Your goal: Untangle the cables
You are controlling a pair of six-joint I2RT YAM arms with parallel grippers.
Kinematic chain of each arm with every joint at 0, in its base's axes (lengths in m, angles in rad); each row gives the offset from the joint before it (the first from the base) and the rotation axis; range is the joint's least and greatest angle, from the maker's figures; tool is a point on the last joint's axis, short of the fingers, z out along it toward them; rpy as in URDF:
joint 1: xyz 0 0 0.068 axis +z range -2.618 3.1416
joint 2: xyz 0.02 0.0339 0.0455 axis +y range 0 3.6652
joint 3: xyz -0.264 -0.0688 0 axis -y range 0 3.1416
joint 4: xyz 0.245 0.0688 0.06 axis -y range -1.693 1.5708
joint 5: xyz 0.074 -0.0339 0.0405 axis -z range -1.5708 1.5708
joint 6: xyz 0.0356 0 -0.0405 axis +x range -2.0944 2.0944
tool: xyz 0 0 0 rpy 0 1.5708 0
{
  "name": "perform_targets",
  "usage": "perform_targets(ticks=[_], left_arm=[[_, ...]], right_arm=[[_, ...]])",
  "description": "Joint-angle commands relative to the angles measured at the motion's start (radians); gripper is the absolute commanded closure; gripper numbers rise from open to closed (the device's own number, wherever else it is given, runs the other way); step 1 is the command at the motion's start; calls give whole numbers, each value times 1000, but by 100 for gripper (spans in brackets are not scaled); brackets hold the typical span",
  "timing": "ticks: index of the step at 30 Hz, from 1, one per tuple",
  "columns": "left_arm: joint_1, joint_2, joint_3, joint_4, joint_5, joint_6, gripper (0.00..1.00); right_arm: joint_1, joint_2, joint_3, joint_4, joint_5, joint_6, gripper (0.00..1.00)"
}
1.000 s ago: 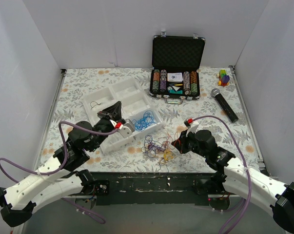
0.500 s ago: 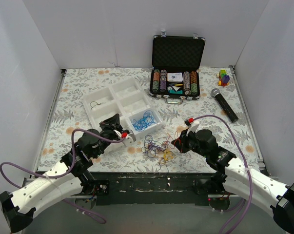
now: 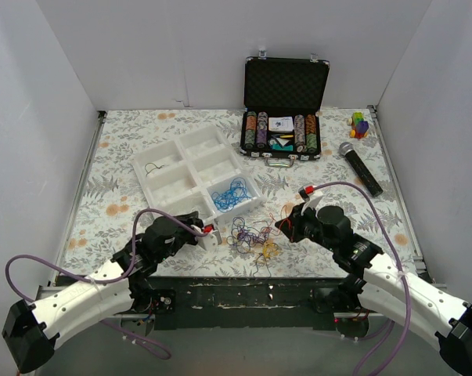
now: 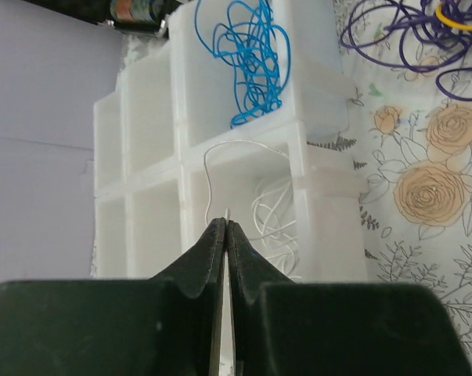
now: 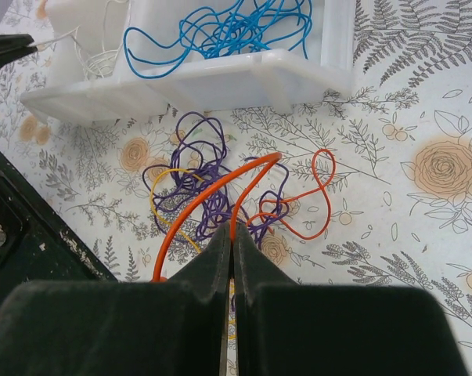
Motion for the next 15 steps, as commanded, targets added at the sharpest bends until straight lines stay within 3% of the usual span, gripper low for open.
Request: perform_targets(ticks=[1,10,15], left_arm=[[24,-24,-24,-1,1,-41,100],[75,-93,-52,-79,21,-102,100],[76,-21,-85,9,70,-46,100]], right_arm=[[2,-14,44,2,40,-4,99],[3,3,42,25,30,-3,99],[3,-2,39,27,28,3,99]])
